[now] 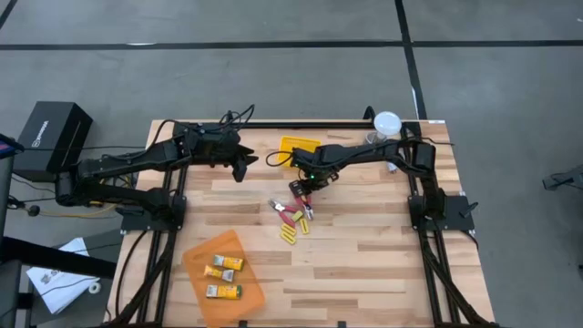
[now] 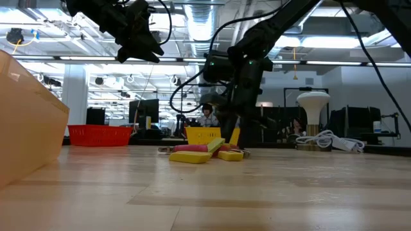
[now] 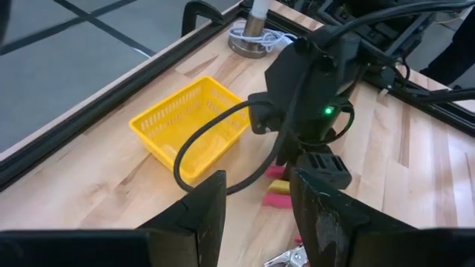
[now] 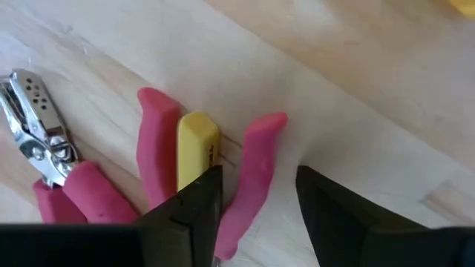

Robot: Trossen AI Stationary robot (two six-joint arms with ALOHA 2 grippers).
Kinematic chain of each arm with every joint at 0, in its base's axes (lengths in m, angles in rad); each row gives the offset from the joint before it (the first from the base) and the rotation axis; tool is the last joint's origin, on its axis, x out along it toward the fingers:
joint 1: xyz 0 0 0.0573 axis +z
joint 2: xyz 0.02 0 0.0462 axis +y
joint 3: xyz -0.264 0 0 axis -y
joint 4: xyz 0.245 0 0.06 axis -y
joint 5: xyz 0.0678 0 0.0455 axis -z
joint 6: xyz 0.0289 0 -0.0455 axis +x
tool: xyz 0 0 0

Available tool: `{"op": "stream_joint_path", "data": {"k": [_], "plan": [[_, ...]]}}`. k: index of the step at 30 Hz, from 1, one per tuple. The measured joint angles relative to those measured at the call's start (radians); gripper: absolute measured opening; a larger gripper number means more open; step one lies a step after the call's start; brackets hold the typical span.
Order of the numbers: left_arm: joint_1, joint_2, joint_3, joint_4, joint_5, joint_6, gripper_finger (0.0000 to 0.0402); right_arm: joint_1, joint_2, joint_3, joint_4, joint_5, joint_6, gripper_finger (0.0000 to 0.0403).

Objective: Pick & Place School Supplies
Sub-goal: Put the pink hole puncher into the yellow bin

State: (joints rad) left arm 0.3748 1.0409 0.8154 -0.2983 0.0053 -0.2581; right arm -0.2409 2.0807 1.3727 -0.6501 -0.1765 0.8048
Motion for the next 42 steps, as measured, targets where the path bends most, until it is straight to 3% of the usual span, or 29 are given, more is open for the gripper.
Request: {"op": "stream_joint_path", "data": {"k": [4,8,10,17,25,33,42], "plan": [[0.0,0.0,0.0,-0.001,0.0,0.0,0.0144,-0.003,0.002,-0.001,-0.005,-0.001,0.002,0.0135],[0.0,0.0,0.0,-0.001,0.0,0.0,0.0144,-0.006,0.003,-0.003,0.0,-0.005,-0.023,0.0047],[0.0,0.0,0.0,-0.002,0.0,0.0,0.0144,-0.01,0.004,-0.003,0.003,-0.013,-0.044,0.0025],[0.0,0.0,0.0,-0.005,0.0,0.0,0.0144,-0.021,-0.018,-0.007,0.018,-0.036,-0.046,0.0027],[0.0,0.0,0.0,-0.009,0.0,0.0,0.0144,-0.033,-0.142,-0.005,0.04,-0.051,-0.042,0.0027],[0.0,0.0,0.0,-0.008,-0.001,-0.001,0.0144,-0.036,-0.251,-0.007,0.023,-0.006,-0.038,0.0027],[0.0,0.0,0.0,-0.007,-0.001,-0.001,0.0144,-0.118,-0.354,-0.007,0.079,0.03,-0.088,0.0027]]}}
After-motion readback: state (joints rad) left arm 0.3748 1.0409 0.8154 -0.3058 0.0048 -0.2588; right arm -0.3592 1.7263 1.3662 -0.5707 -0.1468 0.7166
